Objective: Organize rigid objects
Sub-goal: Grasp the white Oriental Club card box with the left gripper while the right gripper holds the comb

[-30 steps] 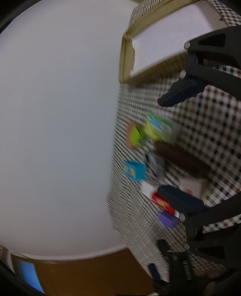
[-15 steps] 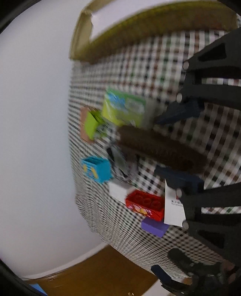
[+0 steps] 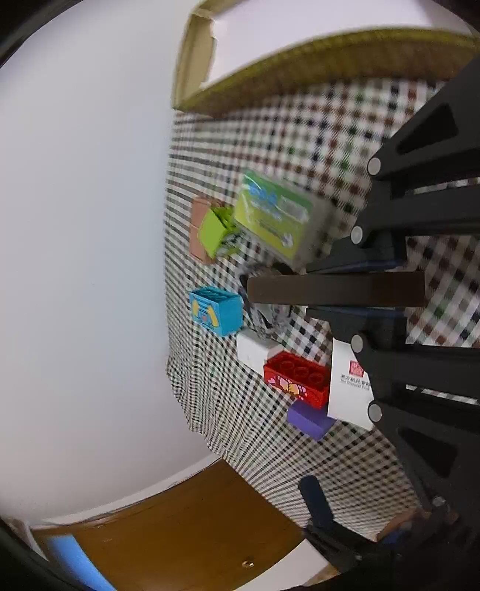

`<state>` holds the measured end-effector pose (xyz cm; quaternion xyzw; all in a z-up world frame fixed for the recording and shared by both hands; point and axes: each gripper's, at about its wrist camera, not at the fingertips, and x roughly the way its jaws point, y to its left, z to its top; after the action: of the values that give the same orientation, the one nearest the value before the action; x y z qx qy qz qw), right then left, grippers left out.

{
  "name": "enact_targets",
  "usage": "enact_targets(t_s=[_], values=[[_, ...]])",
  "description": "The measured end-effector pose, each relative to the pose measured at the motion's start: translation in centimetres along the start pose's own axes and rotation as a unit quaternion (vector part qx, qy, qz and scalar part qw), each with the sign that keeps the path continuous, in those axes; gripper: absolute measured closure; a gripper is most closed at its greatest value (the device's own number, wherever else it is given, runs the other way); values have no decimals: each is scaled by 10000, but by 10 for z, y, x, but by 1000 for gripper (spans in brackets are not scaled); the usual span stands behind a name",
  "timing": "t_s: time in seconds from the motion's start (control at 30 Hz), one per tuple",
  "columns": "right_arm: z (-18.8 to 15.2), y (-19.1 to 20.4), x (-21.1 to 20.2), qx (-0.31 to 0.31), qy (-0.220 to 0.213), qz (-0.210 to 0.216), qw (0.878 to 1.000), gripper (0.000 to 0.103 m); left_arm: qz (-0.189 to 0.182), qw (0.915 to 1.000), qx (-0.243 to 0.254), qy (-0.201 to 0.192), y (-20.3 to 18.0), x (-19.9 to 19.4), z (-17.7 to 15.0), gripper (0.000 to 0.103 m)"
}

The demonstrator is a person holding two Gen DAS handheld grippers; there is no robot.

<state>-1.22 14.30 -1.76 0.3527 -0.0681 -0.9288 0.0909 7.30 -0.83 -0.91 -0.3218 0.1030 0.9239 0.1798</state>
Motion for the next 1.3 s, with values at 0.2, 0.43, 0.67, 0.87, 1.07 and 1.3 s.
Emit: enact_targets(t_s=[0.2,0.43,0.67,0.87,1.07,1.3], values=[[-3,-17,-21,138,-349,-22,9993,86,-567,9966,499,328,-23,29,14,11],[5,-38,-20,619,-468,-78,9970,86,-1124,9850,952,894,-26,59,25,19],[6,-40,-17,725,-502,-119,9960,86,-1229,9778,1329,1059,-19,54,16,42],[11,-40,-10,732,-491,-120,9960,86,-1344,9704,1551,1271,-8,38,2,36],[2,-46,-21,686,-503,-187,9962,86,-1242,9758,1171,1365,0,33,-1,31],[4,-46,-23,704,-575,-184,9957,86,-1350,9773,843,1397,7,17,-13,42]])
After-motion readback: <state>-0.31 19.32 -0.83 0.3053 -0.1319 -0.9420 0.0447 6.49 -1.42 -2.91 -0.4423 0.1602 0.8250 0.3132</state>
